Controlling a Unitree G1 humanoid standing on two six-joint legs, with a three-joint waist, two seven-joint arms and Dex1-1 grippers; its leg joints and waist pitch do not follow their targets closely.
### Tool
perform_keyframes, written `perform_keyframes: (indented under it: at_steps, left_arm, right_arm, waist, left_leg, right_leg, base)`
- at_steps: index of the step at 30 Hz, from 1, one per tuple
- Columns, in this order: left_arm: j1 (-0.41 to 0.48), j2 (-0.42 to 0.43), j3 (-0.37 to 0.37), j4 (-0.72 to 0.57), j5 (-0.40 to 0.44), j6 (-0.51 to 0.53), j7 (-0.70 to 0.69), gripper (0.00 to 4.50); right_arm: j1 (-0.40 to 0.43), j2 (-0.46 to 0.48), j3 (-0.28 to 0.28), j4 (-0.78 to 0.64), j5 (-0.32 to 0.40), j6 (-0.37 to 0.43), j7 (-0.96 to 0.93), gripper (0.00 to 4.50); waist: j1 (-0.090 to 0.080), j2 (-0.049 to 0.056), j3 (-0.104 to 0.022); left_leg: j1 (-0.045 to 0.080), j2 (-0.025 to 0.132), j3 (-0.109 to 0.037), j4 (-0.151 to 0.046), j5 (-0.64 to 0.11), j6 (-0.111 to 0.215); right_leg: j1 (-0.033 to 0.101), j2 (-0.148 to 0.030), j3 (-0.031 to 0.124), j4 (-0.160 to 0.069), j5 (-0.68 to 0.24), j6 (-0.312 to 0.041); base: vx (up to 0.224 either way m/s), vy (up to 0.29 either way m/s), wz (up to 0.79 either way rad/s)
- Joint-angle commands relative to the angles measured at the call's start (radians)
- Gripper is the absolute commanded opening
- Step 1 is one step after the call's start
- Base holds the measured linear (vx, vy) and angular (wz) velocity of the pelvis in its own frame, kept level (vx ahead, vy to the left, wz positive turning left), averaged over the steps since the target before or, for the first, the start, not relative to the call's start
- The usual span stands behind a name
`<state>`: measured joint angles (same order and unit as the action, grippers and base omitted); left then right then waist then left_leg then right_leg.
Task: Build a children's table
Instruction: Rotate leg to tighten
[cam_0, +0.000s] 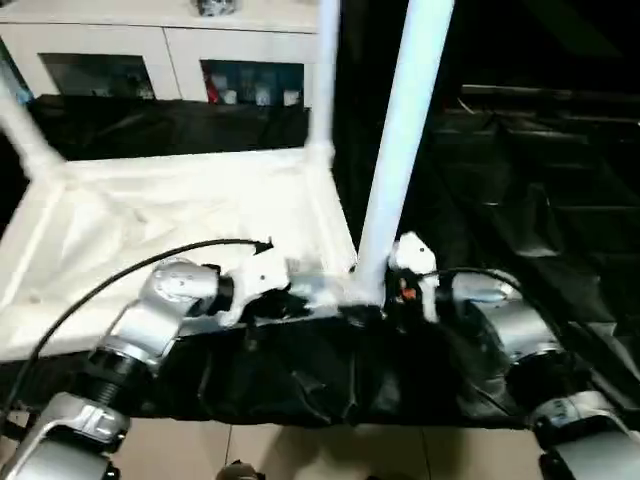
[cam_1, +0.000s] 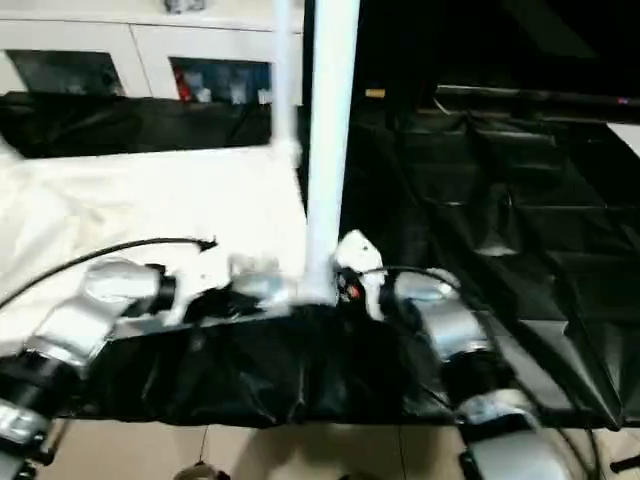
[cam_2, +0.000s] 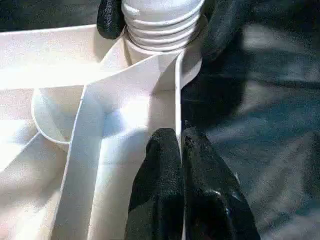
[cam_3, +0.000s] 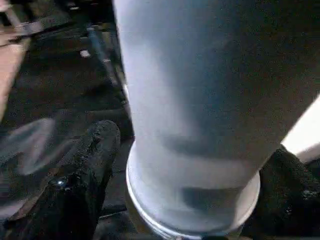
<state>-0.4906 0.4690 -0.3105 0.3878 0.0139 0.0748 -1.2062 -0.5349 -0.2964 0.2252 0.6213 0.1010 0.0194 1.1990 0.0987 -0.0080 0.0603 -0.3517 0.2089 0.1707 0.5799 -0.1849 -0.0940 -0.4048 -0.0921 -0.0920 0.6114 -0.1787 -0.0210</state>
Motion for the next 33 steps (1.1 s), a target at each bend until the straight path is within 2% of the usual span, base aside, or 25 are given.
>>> perform_keyframes:
  at_steps: [1,5,10,11,14,15,16,17,18,19,22,24,25,27,28,29,32,33]
  left_arm:
    - [-0.025,-0.006,-0.003,0.009,-0.011,-0.022,-0.006,0.00]
    - [-0.035,0.001,-0.001,0.028,-0.017,-0.029,-0.022,0.00]
    - [-0.043,0.001,0.007,0.047,-0.018,-0.031,-0.026,0.00]
    - [-0.041,-0.002,0.010,0.047,-0.027,-0.022,-0.028,0.00]
    - [-0.038,-0.011,0.015,0.042,-0.033,-0.012,-0.014,0.00]
    - [-0.046,-0.034,0.016,0.049,-0.008,-0.002,0.048,0.00]
    - [-0.049,-0.042,0.015,0.055,0.005,-0.002,0.075,0.00]
    - [-0.057,-0.059,0.016,0.060,0.026,0.036,0.127,0.00]
    - [-0.060,-0.065,0.016,0.062,0.033,0.050,0.144,0.00]
    - [-0.070,-0.096,0.020,0.072,0.050,0.080,0.208,0.00]
    - [-0.081,-0.145,0.026,0.076,0.067,0.114,0.294,0.00]
    - [-0.093,-0.207,0.020,0.083,0.102,0.151,0.399,0.00]
    - [-0.093,-0.207,0.020,0.083,0.102,0.151,0.399,0.00]
    - [-0.094,-0.254,0.008,0.077,0.125,0.182,0.457,0.00]
    - [-0.094,-0.288,0.002,0.072,0.139,0.202,0.497,0.00]
    - [-0.095,-0.301,-0.001,0.071,0.145,0.209,0.513,0.00]
    - [-0.095,-0.310,-0.011,0.065,0.155,0.211,0.518,0.00]
    - [-0.095,-0.307,-0.016,0.061,0.156,0.203,0.509,0.00]
  right_arm:
    - [0.006,0.017,0.060,-0.051,0.023,0.008,0.099,3.67]
    - [-0.004,0.017,0.058,-0.052,0.032,0.029,0.131,3.45]
    - [-0.008,0.022,0.062,-0.050,0.034,0.043,0.142,3.12]
    - [-0.003,0.025,0.063,-0.053,0.034,0.048,0.146,2.90]
    - [0.003,0.031,0.055,-0.057,0.034,0.052,0.127,2.81]
    - [-0.004,0.066,0.009,-0.026,0.032,0.052,0.012,2.78]
    - [-0.010,0.082,-0.011,-0.008,0.029,0.047,-0.045,2.78]
    - [-0.011,0.106,-0.040,0.005,0.032,0.050,-0.119,2.74]
    - [-0.012,0.113,-0.049,0.008,0.033,0.052,-0.142,2.74]
    - [-0.012,0.146,-0.080,0.026,0.024,0.055,-0.258,2.74]
    - [0.005,0.188,-0.086,0.029,-0.001,0.037,-0.369,2.73]
    - [0.011,0.244,-0.098,0.057,-0.033,0.028,-0.524,2.72]
    - [0.011,0.244,-0.098,0.057,-0.033,0.028,-0.524,2.72]
    - [0.005,0.298,-0.118,0.087,-0.052,0.019,-0.654,2.72]
    - [-0.009,0.337,-0.131,0.115,-0.081,0.015,-0.777,2.72]
    - [-0.018,0.352,-0.135,0.128,-0.094,0.014,-0.829,2.72]
    - [-0.037,0.376,-0.139,0.162,-0.103,0.000,-0.872,2.72]
    - [-0.038,0.377,-0.152,0.165,-0.093,-0.017,-0.865,2.72]
  waist:
    - [0.003,0.013,-0.070]
    - [0.008,0.008,-0.069]
    - [0.014,0.009,-0.069]
    - [0.014,0.011,-0.069]
    - [0.016,0.008,-0.070]
    - [0.016,0.004,-0.072]
    - [0.014,0.004,-0.071]
    - [0.011,0.000,-0.069]
    - [0.011,0.002,-0.069]
    - [0.010,-0.002,-0.068]
    - [0.008,-0.002,-0.068]
    - [0.008,-0.002,-0.071]
    - [0.008,-0.004,-0.071]
    - [0.009,-0.004,-0.070]
    - [0.008,-0.004,-0.070]
    - [0.005,-0.002,-0.068]
    - [0.004,0.007,-0.069]
    - [0.002,0.005,-0.069]
  left_leg:
    - [0.001,0.024,0.001,-0.067,-0.226,0.043]
    - [0.000,0.025,0.002,-0.067,-0.202,0.044]
    - [0.001,0.025,0.002,-0.067,-0.196,0.043]
    - [0.001,0.025,0.001,-0.067,-0.200,0.040]
    - [0.000,0.025,0.001,-0.067,-0.198,0.038]
    - [0.000,0.025,0.001,-0.066,-0.193,0.039]
    - [-0.001,0.024,0.001,-0.067,-0.182,0.034]
    - [0.002,0.023,0.001,-0.069,-0.193,0.024]
    - [0.004,0.023,0.000,-0.069,-0.199,0.018]
    - [0.003,0.023,-0.001,-0.071,-0.196,0.009]
    - [0.001,0.021,-0.001,-0.071,-0.189,0.003]
    - [0.001,0.020,-0.001,-0.069,-0.171,0.006]
    - [0.000,0.019,0.000,-0.069,-0.164,0.009]
    - [0.000,0.019,0.001,-0.069,-0.165,0.013]
    - [0.000,0.019,0.000,-0.070,-0.164,0.012]
    - [0.000,0.018,-0.001,-0.073,-0.169,-0.003]
    - [0.001,0.016,-0.002,-0.074,-0.206,-0.002]
    - [0.001,0.016,-0.002,-0.073,-0.215,0.000]
  right_leg:
    - [0.057,-0.052,0.052,-0.068,-0.188,-0.230]
    - [0.057,-0.052,0.051,-0.065,-0.175,-0.235]
    - [0.055,-0.053,0.052,-0.064,-0.172,-0.236]
    - [0.056,-0.053,0.051,-0.063,-0.177,-0.234]
    - [0.058,-0.055,0.051,-0.064,-0.179,-0.232]
    - [0.059,-0.055,0.051,-0.063,-0.176,-0.231]
    - [0.057,-0.056,0.053,-0.062,-0.176,-0.229]
    - [0.054,-0.057,0.053,-0.067,-0.208,-0.221]
    - [0.054,-0.058,0.053,-0.069,-0.230,-0.215]
    - [0.056,-0.060,0.053,-0.071,-0.260,-0.200]
    - [0.054,-0.059,0.053,-0.076,-0.285,-0.173]
    - [0.054,-0.058,0.053,-0.074,-0.260,-0.171]
    - [0.054,-0.058,0.053,-0.073,-0.251,-0.171]
    - [0.053,-0.058,0.053,-0.075,-0.254,-0.168]
    - [0.052,-0.058,0.053,-0.075,-0.254,-0.167]
    - [0.050,-0.058,0.052,-0.078,-0.276,-0.161]
    - [0.050,-0.057,0.052,-0.081,-0.301,-0.147]
    - [0.050,-0.055,0.052,-0.083,-0.292,-0.145]
  base:
    - [0.000,0.000,0.00]
    - [0.000,0.000,0.00]
    - [0.000,0.000,0.00]
    - [0.000,0.000,0.00]
    - [0.000,0.000,0.00]
    - [0.000,0.000,0.00]
    - [0.000,0.000,0.00]
    - [0.000,0.000,0.00]
    - [0.000,0.000,0.00]
    - [0.000,0.000,0.00]
    - [0.000,0.000,0.00]
    - [0.000,0.000,0.00]
    - [0.000,0.000,0.00]
    - [0.000,0.000,0.00]
    - [0.000,0.000,0.00]
    - [0.000,0.000,0.00]
    - [0.000,0.000,0.00]
    - [0.000,0.000,0.00]
